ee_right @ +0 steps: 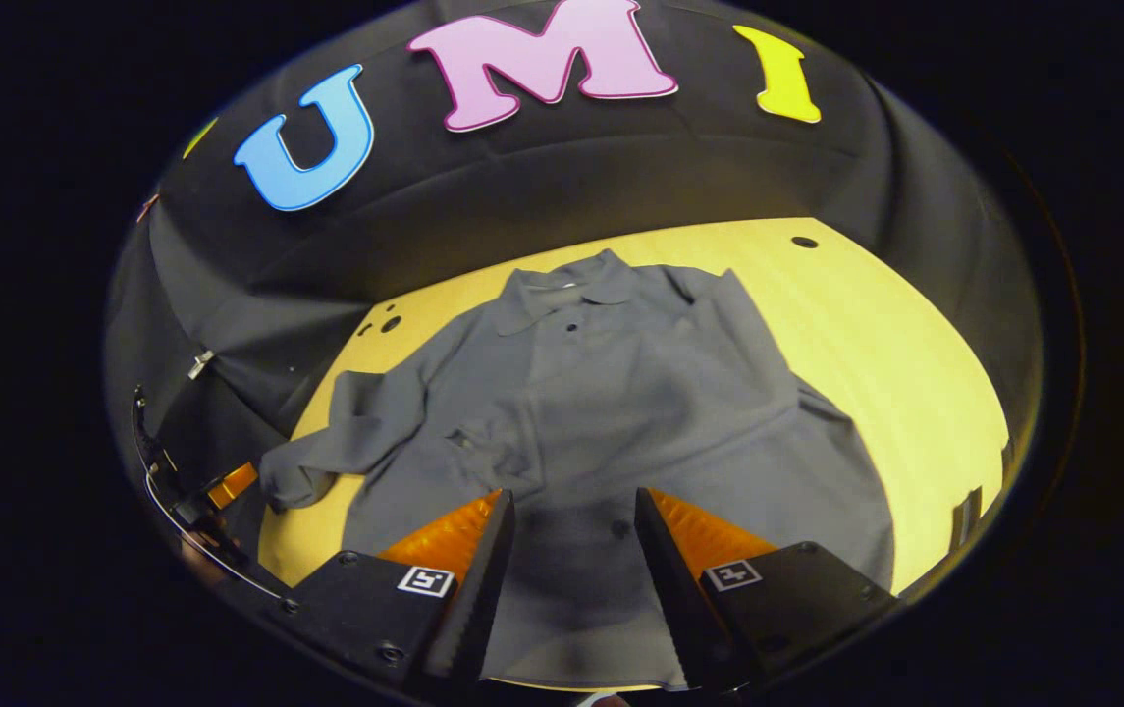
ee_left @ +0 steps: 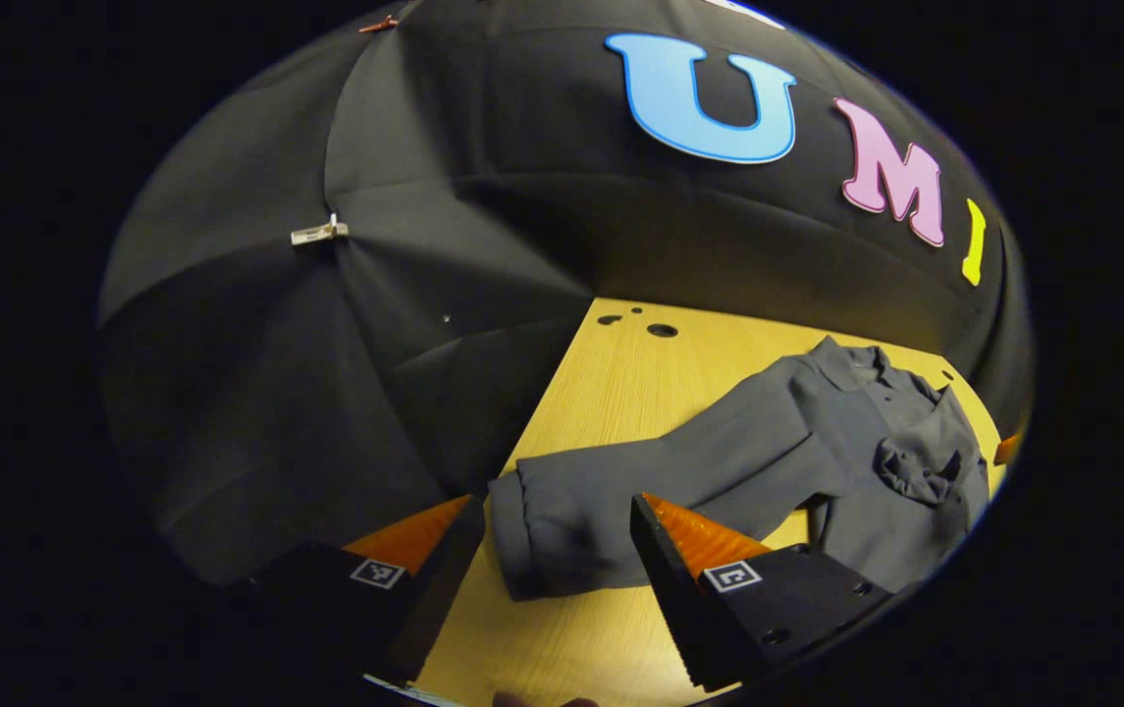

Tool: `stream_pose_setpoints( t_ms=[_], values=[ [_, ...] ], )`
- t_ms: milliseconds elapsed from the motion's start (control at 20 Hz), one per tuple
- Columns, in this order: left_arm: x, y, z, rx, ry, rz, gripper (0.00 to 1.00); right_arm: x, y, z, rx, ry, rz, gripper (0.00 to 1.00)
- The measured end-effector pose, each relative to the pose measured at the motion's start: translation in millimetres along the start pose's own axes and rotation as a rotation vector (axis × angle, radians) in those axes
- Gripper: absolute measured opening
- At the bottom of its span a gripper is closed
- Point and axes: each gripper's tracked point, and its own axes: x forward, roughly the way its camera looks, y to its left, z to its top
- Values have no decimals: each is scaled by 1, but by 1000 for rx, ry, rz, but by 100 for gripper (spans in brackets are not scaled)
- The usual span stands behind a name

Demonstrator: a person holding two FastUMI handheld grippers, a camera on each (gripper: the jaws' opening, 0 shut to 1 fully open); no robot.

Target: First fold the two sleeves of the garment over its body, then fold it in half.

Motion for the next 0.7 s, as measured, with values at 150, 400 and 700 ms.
stream_pose_setpoints(
  t_ms=[150, 400, 700],
  values=[
    [17, 8, -21, 17, 51, 38, 94, -13, -17, -3, 1, -9, -27, 77],
    [34, 12, -49, 15, 120, 53, 95, -28, -39, -14, -11, 4, -66, 77],
    [38, 9, -55, 20, 151, 22, 92, -29, -46, -24, -44, 33, -81, 78]
  ],
)
